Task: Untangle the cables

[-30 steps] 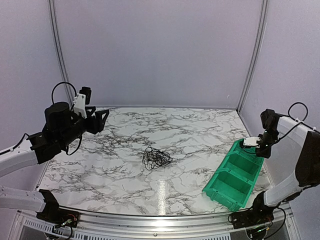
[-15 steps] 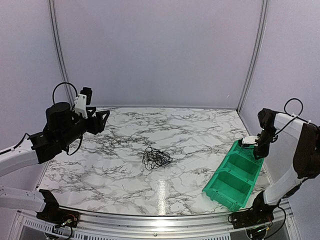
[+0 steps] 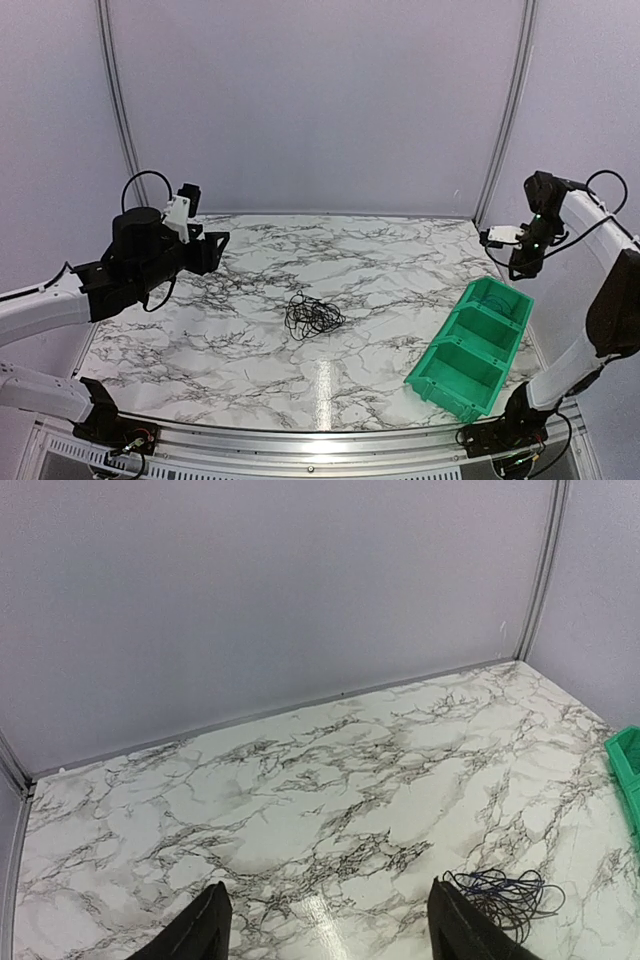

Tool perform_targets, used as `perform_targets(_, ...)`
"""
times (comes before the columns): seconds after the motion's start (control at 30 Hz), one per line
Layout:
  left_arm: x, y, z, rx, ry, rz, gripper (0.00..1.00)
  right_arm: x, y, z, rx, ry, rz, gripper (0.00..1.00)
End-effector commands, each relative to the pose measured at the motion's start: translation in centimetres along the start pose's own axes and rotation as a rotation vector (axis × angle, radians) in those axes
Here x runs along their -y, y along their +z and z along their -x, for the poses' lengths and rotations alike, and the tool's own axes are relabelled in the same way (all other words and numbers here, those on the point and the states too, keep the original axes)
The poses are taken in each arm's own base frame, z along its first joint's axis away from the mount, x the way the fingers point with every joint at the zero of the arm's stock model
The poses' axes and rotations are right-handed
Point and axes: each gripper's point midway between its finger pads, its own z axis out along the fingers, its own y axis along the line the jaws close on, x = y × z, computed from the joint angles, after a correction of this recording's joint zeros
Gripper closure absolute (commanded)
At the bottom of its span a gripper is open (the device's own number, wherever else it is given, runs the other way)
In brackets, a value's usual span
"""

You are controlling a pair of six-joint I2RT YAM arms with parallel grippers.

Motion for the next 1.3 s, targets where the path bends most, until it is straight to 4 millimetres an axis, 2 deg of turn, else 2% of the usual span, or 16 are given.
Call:
perform_targets(0.0,1.6,2.4,-2.7,-0.128,-0.02,-0.054,0.3,-0.6,-1.8,7.9,0.248,0.039,0.003,0.44)
perform_targets(0.13,5.0,4.5,-5.7,-0.275,-0.056,-0.204,0.34,-4.4,-2.8,17.1,0.473,-0.062,0.026,0.45)
perform_targets(0.27,6.9,6.5,-8.1,-0.387,-0.146,-0.261,0.36,-8.9,-3.4,25.2,0.688,-0.074,0.191,0.5)
perform_targets(0.4,8.1,8.3,-10.9,-0.492,-0.244,-0.258,0.37,-13.3,-2.4,31.4,0.769,-0.121,0.312,0.55)
perform_targets(0.5,9.5,8.9,-12.3,-0.528,-0.267,-0.267,0.37,-16.0,-1.0,34.7,0.777,-0.147,0.387,0.58)
perform_targets(0.67,10.6,9.4,-15.2,-0.585,-0.376,-0.28,0.41,-19.3,-0.5,38.7,0.815,-0.223,0.427,0.59)
perform_targets(0.77,11.7,9.4,-17.3,-0.612,-0.426,-0.339,0.44,-21.2,0.3,40.3,0.812,-0.282,0.434,0.59)
perform_targets(0.83,11.8,9.7,-18.4,-0.627,-0.438,-0.334,0.44,-22.2,0.5,41.3,0.82,-0.298,0.446,0.58)
perform_targets(1.07,11.8,10.3,-18.9,-0.599,-0.434,-0.342,0.42,-23.5,1.9,43.7,0.824,-0.297,0.446,0.58)
perform_targets(1.1,11.9,10.4,-18.9,-0.6,-0.433,-0.342,0.42,-23.4,2.2,43.9,0.818,-0.289,0.445,0.6)
perform_targets(1.17,11.9,10.6,-19.1,-0.604,-0.432,-0.344,0.42,-23.2,2.6,44.1,0.808,-0.276,0.436,0.72)
perform_targets(1.27,11.8,10.9,-19.3,-0.598,-0.432,-0.336,0.43,-22.8,2.2,44.3,0.816,-0.252,0.428,0.88)
